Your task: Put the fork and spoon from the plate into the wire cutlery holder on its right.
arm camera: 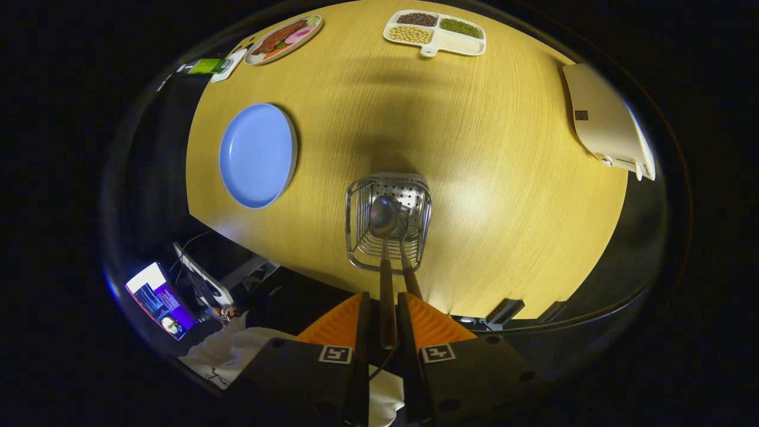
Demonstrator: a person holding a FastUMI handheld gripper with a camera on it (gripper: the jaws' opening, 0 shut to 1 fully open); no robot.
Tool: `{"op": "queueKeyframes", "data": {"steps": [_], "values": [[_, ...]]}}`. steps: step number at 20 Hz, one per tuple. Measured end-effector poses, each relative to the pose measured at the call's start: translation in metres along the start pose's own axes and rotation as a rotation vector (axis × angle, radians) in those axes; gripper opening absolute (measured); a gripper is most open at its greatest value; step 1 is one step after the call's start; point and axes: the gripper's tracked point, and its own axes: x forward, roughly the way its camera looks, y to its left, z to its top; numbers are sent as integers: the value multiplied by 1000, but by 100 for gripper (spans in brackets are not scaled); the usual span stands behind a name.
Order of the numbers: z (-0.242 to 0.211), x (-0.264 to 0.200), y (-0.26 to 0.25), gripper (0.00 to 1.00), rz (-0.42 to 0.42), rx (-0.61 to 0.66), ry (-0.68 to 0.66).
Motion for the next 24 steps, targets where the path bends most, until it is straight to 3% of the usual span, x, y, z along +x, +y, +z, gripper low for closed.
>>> {"op": "queueKeyframes", "data": {"steps": [1, 4, 6, 12, 17, 24], "values": [[5, -6, 6, 30, 15, -2, -31], [11, -22, 23, 82, 54, -26, -124], [10, -30, 32, 98, 71, -44, -181], [5, -56, 53, 100, 84, -95, -411], [1, -80, 72, 100, 101, -62, -616], [2, -153, 90, 100, 95, -27, -957]]}}
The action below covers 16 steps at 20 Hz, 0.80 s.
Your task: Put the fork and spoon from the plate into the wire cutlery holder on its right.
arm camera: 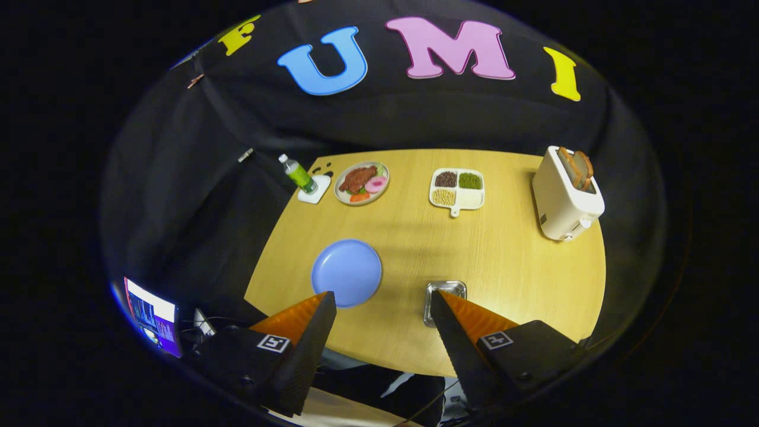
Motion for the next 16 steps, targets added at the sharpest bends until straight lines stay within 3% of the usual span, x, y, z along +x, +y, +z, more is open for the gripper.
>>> {"op": "queueKeyframes", "data": {"steps": [7, 16], "values": [[96, -68, 10, 99, -81, 18, -449], [157, -144, 13, 99, -195, -63, -828]]}}
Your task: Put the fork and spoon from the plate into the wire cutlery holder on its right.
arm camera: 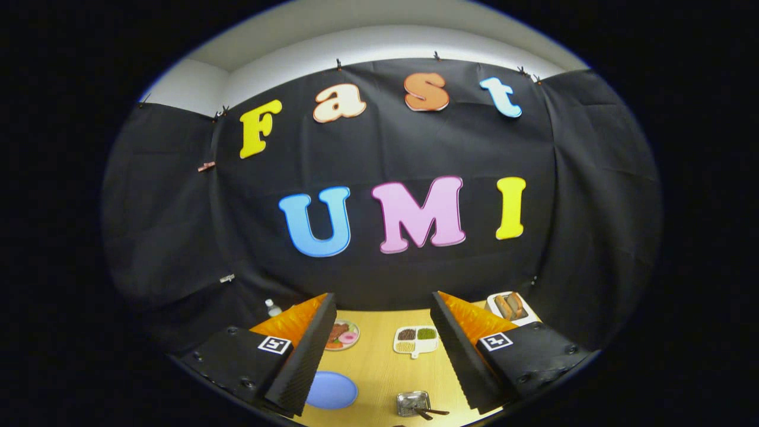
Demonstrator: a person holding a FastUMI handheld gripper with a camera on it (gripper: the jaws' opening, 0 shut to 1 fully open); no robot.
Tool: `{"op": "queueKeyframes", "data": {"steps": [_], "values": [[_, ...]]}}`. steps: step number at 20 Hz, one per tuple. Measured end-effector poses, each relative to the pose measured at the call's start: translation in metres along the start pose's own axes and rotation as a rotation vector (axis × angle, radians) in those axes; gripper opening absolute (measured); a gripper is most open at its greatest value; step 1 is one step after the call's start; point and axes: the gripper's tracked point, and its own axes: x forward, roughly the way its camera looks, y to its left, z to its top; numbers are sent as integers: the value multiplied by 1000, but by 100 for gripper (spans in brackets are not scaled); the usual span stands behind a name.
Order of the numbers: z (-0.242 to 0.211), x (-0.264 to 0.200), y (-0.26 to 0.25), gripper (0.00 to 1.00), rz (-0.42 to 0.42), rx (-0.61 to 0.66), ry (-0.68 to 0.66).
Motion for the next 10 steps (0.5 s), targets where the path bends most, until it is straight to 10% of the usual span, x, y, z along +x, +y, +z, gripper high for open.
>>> {"op": "queueKeyframes", "data": {"steps": [10], "values": [[-27, -16, 3, 99, 74, -37, -53]]}}
